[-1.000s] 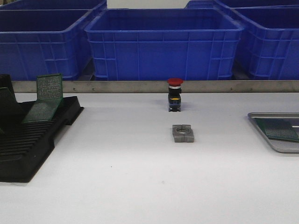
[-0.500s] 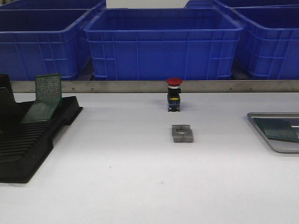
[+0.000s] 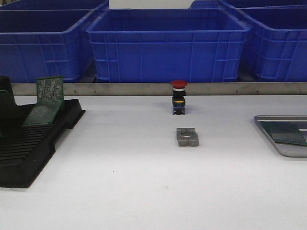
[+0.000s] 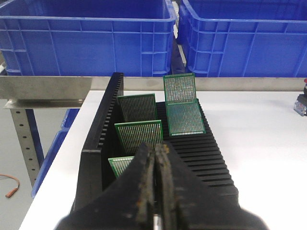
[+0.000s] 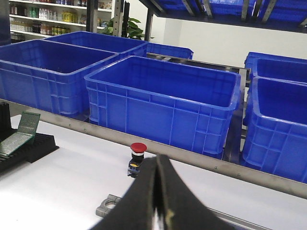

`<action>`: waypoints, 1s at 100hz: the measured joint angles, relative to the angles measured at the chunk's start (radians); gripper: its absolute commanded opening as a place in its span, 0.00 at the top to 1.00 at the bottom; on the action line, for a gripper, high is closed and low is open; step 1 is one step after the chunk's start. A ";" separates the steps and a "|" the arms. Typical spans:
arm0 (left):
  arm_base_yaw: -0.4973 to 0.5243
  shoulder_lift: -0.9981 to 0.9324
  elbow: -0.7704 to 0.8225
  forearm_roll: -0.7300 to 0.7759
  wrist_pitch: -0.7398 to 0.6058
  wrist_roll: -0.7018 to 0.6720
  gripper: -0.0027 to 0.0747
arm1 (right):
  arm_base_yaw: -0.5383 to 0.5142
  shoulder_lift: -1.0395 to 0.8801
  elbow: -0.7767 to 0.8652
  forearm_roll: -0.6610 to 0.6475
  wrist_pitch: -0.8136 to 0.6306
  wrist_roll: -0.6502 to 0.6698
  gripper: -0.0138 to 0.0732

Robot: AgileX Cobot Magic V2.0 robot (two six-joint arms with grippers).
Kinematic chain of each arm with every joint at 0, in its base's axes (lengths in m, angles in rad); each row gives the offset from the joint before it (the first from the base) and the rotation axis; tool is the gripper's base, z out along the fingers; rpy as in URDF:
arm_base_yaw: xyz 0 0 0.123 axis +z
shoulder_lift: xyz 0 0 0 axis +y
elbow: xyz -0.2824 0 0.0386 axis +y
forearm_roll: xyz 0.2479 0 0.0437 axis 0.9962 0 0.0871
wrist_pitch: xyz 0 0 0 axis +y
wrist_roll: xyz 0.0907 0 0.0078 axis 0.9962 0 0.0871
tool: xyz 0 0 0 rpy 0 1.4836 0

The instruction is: Place circuit board on tray

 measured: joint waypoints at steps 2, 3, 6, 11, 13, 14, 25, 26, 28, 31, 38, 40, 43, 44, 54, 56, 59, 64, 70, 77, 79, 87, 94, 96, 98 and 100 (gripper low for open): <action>0.000 0.000 -0.001 0.000 0.000 0.000 0.99 | 0.000 0.000 0.000 0.000 0.000 0.000 0.91; 0.000 0.000 -0.001 0.000 0.000 0.000 0.99 | 0.000 0.000 0.000 0.000 0.000 0.000 0.91; 0.000 0.000 -0.001 0.000 0.002 0.000 0.99 | 0.000 0.000 0.000 0.000 0.000 0.000 0.91; 0.000 0.000 -0.001 0.000 0.002 0.000 0.99 | 0.000 0.000 0.000 0.000 0.000 0.000 0.91; 0.000 0.000 -0.001 0.000 0.002 0.000 0.99 | 0.000 0.000 0.000 0.000 0.000 0.000 0.91; 0.000 0.000 -0.001 0.000 0.002 0.000 0.99 | 0.000 0.000 0.000 0.000 0.000 0.000 0.91; 0.000 0.000 -0.001 0.000 0.004 0.000 0.99 | 0.000 0.000 0.000 0.000 0.000 -0.002 0.91; 0.000 0.000 -0.001 0.000 0.004 0.000 0.99 | 0.000 0.000 0.000 0.000 0.000 -0.002 0.91; 0.000 0.000 -0.001 0.000 0.004 0.000 0.99 | 0.000 0.000 0.000 0.000 0.000 -0.002 0.91; 0.000 0.000 -0.001 0.000 0.004 0.000 0.99 | 0.000 0.000 0.000 0.000 0.000 -0.002 0.91; 0.000 0.000 -0.001 0.000 0.006 0.000 0.99 | 0.000 0.000 0.000 0.000 0.000 -0.002 0.91; 0.000 0.000 -0.001 -0.001 0.006 0.000 0.99 | 0.000 0.000 0.000 0.000 0.000 -0.002 0.91; 0.000 0.000 -0.001 -0.001 0.006 0.000 0.99 | 0.000 0.000 0.000 0.000 0.000 -0.002 0.91; 0.000 0.000 -0.001 -0.001 0.006 0.000 0.99 | 0.000 0.000 0.000 0.000 0.000 -0.002 0.91; 0.000 0.000 -0.001 -0.001 0.006 0.000 0.99 | 0.000 0.000 0.000 0.000 0.000 -0.002 0.91; 0.000 0.000 -0.001 -0.001 0.006 0.000 0.99 | 0.000 0.000 0.000 0.000 0.000 -0.002 0.91; 0.000 0.000 0.000 -0.001 0.006 0.000 0.99 | 0.000 0.000 0.000 0.000 0.000 -0.002 0.91; 0.000 0.000 -0.001 -0.001 0.006 0.000 0.99 | 0.000 0.000 0.000 0.000 -0.008 -0.002 0.91; 0.000 0.000 -0.001 -0.001 0.006 0.000 0.99 | 0.000 0.000 0.002 0.000 -0.036 -0.002 0.91; 0.000 0.000 -0.001 -0.001 0.006 0.000 0.99 | 0.000 0.000 0.006 0.000 -0.081 -0.002 0.91; 0.000 0.000 -0.001 -0.001 0.006 0.000 0.99 | 0.000 0.000 0.005 0.000 -0.093 -0.002 0.91; 0.000 0.000 -0.001 -0.001 0.006 0.000 0.99 | 0.000 0.000 0.015 0.002 -0.133 -0.002 0.91; 0.000 0.000 -0.001 -0.001 0.006 0.000 0.99 | 0.000 0.000 0.026 0.002 -0.173 -0.002 0.91; 0.000 0.000 -0.001 -0.001 0.006 0.000 0.99 | 0.000 0.000 0.029 0.002 -0.182 -0.002 0.91; 0.000 0.000 -0.001 -0.001 0.006 0.000 0.99 | 0.000 0.000 0.032 0.004 -0.194 -0.002 0.91; 0.000 0.000 -0.001 -0.001 0.006 0.000 0.99 | 0.000 0.000 0.035 0.004 -0.206 -0.002 0.91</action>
